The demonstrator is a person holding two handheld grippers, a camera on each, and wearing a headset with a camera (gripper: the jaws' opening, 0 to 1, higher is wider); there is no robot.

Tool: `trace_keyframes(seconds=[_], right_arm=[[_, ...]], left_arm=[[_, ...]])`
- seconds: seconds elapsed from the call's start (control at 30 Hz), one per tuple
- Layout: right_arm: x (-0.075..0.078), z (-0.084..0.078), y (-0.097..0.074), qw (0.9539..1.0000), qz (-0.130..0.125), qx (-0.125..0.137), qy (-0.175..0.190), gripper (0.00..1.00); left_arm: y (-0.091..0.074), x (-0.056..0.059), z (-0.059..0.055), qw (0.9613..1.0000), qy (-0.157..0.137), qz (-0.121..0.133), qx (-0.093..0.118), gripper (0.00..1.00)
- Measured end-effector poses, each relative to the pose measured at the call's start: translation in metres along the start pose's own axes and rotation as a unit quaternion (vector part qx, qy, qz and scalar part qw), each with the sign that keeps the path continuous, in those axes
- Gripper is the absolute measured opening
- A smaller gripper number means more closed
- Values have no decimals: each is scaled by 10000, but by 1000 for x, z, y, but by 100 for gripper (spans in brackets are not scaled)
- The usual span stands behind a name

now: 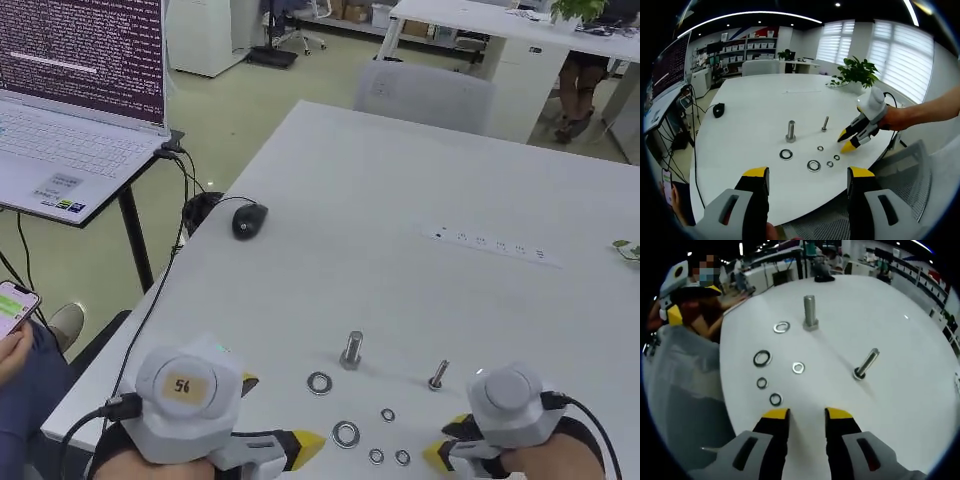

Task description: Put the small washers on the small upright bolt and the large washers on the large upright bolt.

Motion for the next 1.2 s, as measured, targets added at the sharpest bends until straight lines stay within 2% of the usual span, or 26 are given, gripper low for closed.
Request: trace_keyframes(seconds=[0.2, 0.5, 0.63, 0.77, 0.83, 0.87, 1.0, 1.07, 1.1, 1.13, 1.17, 1.2], right_arm=[[-10, 3, 4, 9993, 173, -116, -321, 29], [-12, 6, 7, 9984, 294, -158, -448, 28], [-19, 9, 9, 9970, 485, -169, -587, 26], [-31, 13, 12, 9893, 850, -254, -1156, 23], [-33, 11, 14, 9835, 932, -442, -1486, 22], [-34, 13, 14, 9818, 895, -455, -1615, 22], [-35, 14, 15, 9757, 1008, -559, -1862, 22], [-38, 15, 16, 9693, 1116, -559, -2119, 22], [-40, 14, 16, 9610, 1249, -578, -2399, 20], [-42, 14, 16, 9591, 1284, -578, -2456, 18], [-42, 13, 15, 9612, 1255, -593, -2385, 17], [-41, 14, 15, 9601, 1256, -608, -2425, 16]], left_arm=[[-3, -1, 3, 10000, 4, 39, 46, 62], [-4, -2, 3, 10000, 15, 45, 59, 62], [-4, -3, 4, 10000, 7, 52, 59, 62], [-3, -3, 5, 10000, 13, 49, 59, 62], [-2, -4, 5, 10000, 17, 47, 56, 62], [-2, -3, 5, 10000, 24, 43, 53, 62], [-1, -2, 7, 10000, 29, 45, 64, 62], [1, -2, 6, 10000, 35, 42, 52, 62], [1, -1, 6, 10000, 43, 38, 39, 62], [1, 0, 6, 10000, 40, 32, 40, 62], [2, 1, 6, 10000, 33, 25, 43, 62], [2, 2, 6, 10000, 29, 19, 50, 62]])
Point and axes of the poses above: the centre of the closed fingertips' face, and the gripper's own axes: y roughly forward along the fingers, x roughly to its right, z roughly out of its top, the point moved 6 cm from there along -y, roughly backward along the fingers, and after that the axes turned 8 degrees about x, right-handed, at the moved point
